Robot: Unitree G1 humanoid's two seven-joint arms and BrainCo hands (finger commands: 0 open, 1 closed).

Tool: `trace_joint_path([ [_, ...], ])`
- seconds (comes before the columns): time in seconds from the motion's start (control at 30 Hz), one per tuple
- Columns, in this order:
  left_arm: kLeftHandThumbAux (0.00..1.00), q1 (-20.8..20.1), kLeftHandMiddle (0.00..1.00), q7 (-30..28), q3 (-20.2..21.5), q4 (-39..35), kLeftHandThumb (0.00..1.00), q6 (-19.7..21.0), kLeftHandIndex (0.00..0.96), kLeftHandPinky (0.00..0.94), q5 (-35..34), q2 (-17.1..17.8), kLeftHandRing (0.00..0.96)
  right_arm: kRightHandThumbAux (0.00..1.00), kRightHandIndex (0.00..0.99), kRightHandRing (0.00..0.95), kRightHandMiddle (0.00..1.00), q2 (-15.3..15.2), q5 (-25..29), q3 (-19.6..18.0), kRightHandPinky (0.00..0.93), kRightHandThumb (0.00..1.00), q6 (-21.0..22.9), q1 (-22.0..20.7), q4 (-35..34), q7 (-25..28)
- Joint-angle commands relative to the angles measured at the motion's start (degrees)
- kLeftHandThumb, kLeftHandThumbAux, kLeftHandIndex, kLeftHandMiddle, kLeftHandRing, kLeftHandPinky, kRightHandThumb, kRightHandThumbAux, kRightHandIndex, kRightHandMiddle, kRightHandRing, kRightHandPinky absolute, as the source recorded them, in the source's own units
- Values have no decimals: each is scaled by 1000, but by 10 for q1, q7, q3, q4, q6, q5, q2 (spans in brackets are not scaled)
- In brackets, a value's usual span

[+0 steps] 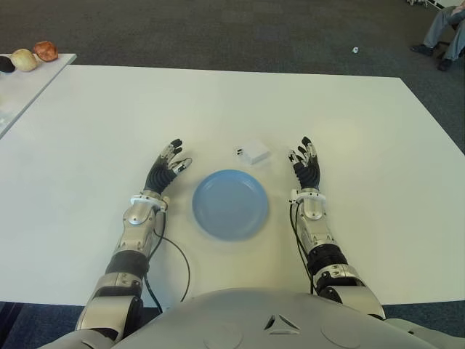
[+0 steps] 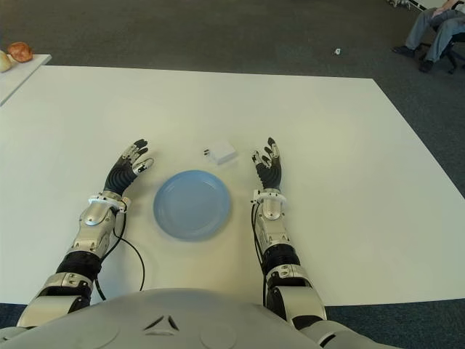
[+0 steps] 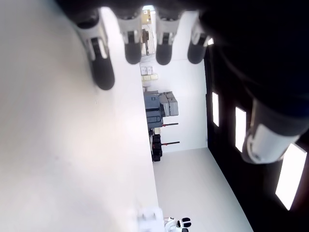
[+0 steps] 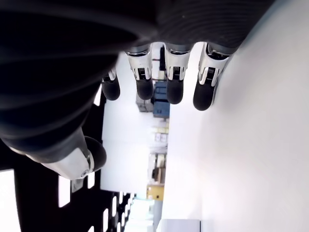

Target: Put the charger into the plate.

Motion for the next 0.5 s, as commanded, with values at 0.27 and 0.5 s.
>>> trace_joint_path([
  [0.27, 594, 1, 0, 0, -2, 23, 0, 4, 0, 0, 7, -4, 0, 510, 18, 33, 26, 12, -69, 19, 65, 274, 108, 41, -87, -78],
  [0.5, 591, -8, 0, 1, -2, 48, 0, -8, 0, 0, 8, -9, 0, 420, 1, 2, 1, -13, -119, 36, 5, 342, 136, -7, -108, -93],
])
